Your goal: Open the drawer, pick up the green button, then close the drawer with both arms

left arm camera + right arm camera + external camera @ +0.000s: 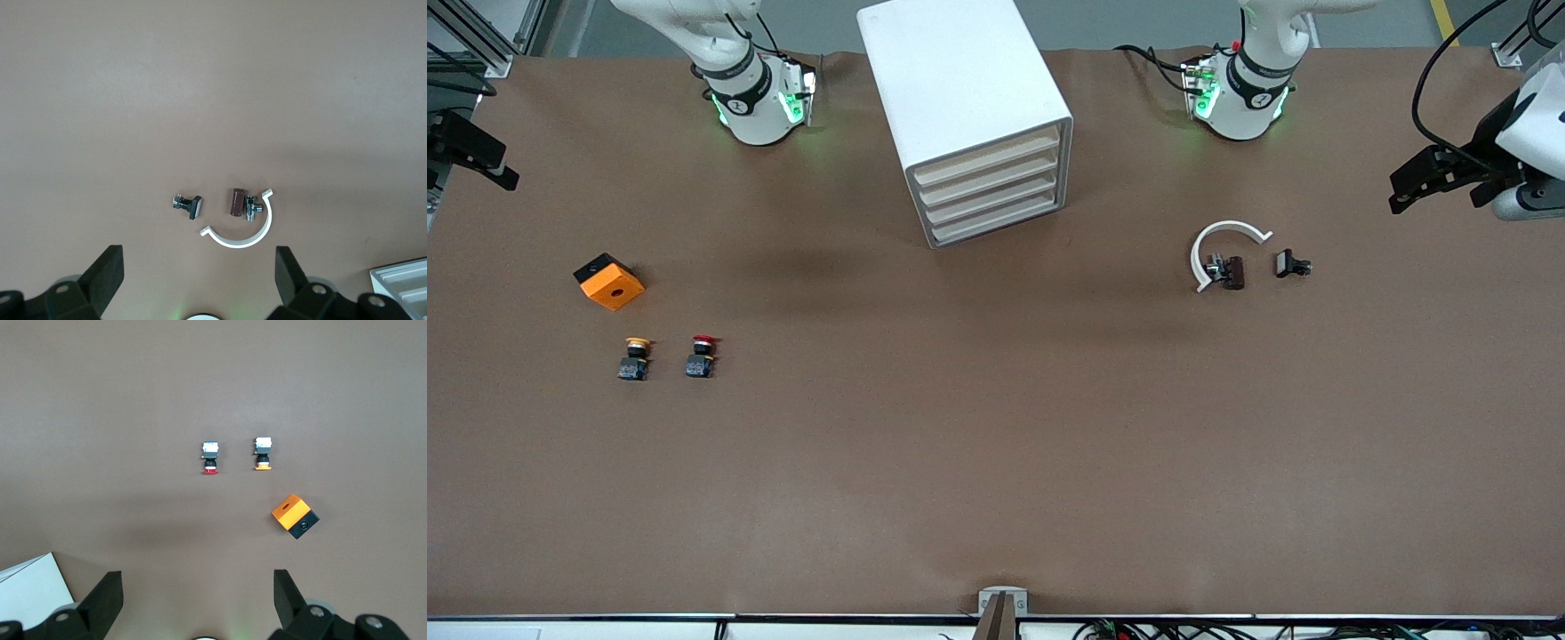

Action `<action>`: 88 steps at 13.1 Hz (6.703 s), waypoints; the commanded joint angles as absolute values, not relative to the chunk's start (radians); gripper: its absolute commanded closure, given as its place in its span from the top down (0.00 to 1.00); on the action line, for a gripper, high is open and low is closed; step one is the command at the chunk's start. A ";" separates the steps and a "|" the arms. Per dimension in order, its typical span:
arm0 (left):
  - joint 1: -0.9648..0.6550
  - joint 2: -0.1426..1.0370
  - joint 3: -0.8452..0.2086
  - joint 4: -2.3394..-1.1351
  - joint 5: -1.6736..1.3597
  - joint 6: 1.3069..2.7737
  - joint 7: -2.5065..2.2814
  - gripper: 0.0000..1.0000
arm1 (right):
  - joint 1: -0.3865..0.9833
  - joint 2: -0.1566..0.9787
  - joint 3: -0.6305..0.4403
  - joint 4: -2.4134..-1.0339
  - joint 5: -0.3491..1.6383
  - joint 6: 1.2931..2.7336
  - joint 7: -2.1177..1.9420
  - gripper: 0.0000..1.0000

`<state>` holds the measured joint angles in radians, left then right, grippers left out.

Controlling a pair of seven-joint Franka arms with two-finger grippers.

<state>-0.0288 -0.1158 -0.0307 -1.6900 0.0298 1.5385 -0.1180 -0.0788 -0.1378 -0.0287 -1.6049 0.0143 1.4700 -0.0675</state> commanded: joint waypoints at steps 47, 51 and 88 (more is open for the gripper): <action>-0.011 0.718 -0.511 -1.686 -0.011 1.637 -1.729 1.00 | -0.087 -0.144 -0.025 -1.606 0.026 1.489 -0.066 1.00; 0.002 0.759 -0.543 -1.681 -0.079 1.572 -1.804 1.00 | -0.087 -0.138 -0.025 -1.600 0.025 1.491 -0.066 1.00; -0.178 0.989 -0.526 -1.519 -0.528 1.450 -2.237 0.79 | -0.077 -0.126 -0.023 -1.588 0.025 1.453 0.003 1.00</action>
<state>-0.1692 0.9715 -0.5286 -1.5458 -0.5102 1.4736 -2.2131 -0.0770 -0.1322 -0.0232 -1.5994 0.0144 1.4662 -0.0086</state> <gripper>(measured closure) 0.070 0.000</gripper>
